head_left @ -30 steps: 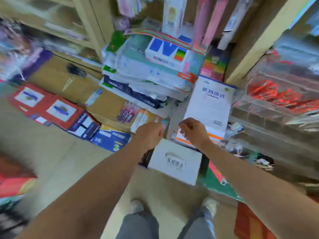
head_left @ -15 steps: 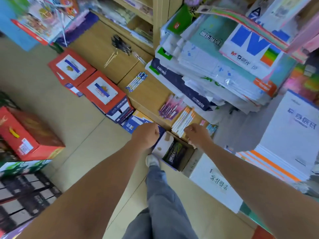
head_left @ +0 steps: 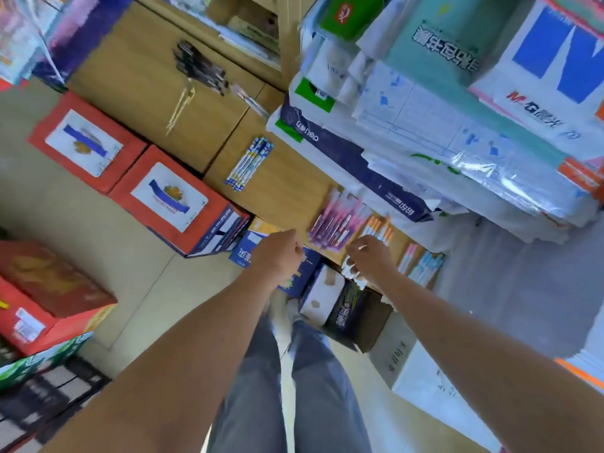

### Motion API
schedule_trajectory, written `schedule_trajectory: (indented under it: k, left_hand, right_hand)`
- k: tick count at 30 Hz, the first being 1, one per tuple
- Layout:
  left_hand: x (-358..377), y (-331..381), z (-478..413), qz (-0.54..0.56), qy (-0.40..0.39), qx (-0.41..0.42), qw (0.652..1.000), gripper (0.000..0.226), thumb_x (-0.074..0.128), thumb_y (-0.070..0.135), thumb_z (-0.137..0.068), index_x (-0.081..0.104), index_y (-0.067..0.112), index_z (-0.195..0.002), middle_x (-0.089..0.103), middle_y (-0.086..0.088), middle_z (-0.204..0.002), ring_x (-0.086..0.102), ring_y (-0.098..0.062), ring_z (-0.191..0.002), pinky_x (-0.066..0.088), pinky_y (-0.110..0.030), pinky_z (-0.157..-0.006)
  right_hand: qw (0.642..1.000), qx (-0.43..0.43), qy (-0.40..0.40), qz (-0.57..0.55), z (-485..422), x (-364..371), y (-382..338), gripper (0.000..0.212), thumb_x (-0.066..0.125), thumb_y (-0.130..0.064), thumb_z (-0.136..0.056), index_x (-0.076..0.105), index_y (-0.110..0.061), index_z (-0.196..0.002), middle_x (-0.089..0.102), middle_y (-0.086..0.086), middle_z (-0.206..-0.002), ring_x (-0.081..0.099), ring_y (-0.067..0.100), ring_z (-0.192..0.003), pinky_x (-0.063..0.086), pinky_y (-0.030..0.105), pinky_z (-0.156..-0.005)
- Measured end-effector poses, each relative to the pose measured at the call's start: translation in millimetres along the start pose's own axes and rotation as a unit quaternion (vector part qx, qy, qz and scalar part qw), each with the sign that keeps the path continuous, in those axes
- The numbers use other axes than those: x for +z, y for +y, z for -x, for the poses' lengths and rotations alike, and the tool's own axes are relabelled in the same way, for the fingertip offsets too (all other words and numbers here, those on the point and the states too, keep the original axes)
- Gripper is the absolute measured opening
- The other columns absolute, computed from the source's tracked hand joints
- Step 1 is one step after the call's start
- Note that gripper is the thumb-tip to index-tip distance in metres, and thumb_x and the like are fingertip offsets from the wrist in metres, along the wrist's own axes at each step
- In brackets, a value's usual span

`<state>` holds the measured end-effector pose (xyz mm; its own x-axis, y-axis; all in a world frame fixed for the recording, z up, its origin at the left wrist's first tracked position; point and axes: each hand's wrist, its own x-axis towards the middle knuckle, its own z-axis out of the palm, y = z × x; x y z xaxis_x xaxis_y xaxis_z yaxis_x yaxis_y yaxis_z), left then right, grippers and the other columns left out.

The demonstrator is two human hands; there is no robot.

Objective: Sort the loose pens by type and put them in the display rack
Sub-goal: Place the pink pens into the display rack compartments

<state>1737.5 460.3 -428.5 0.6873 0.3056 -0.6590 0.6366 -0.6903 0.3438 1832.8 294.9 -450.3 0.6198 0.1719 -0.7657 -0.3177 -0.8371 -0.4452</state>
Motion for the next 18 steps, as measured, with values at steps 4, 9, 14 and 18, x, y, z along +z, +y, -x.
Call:
schedule_trajectory:
  k: [4,9,14,18]
  left_hand:
    - [9,-2,-45,-0.009,-0.028,0.012,1.0,0.021,0.04,0.024,-0.1,0.053,0.011,-0.11,0.057,-0.004,-0.088,0.047,-0.019,-0.067,0.029,-0.03,-0.052]
    - [30,-4,-96,-0.027,-0.047,0.055,0.997,0.025,0.046,0.025,-0.098,0.052,0.011,-0.118,0.06,-0.008,-0.113,0.057,-0.026,-0.097,0.04,-0.033,-0.072]
    - [49,4,-136,-0.03,-0.046,0.064,0.996,0.037,0.052,0.029,-0.095,0.046,0.007,-0.124,0.054,-0.013,-0.118,0.057,-0.032,-0.101,0.046,-0.039,-0.082]
    - [63,10,-156,-0.044,-0.026,0.08,0.995,0.044,0.056,0.033,-0.093,0.044,0.006,-0.125,0.048,-0.013,-0.124,0.056,-0.031,-0.104,0.045,-0.038,-0.081]
  right_hand:
    - [0.998,0.048,0.027,-0.026,-39,21,13,0.025,0.057,-0.029,-0.093,0.055,-0.009,-0.109,0.069,0.014,-0.091,0.069,0.031,-0.079,0.056,0.049,-0.079]
    - [0.992,0.103,0.051,-0.06,-81,49,22,0.044,0.058,-0.037,-0.093,0.045,-0.005,-0.121,0.067,0.016,-0.094,0.069,0.033,-0.076,0.057,0.049,-0.075]
    - [0.985,0.119,0.118,-0.043,-113,61,19,0.049,0.054,-0.036,-0.094,0.038,-0.001,-0.124,0.052,0.0,-0.069,0.066,0.031,-0.075,0.047,0.034,-0.057]
    - [0.976,0.129,0.176,-0.018,-130,65,16,0.054,0.053,-0.042,-0.094,0.038,0.001,-0.124,0.044,-0.003,-0.068,0.06,0.027,-0.081,0.042,0.034,-0.062]
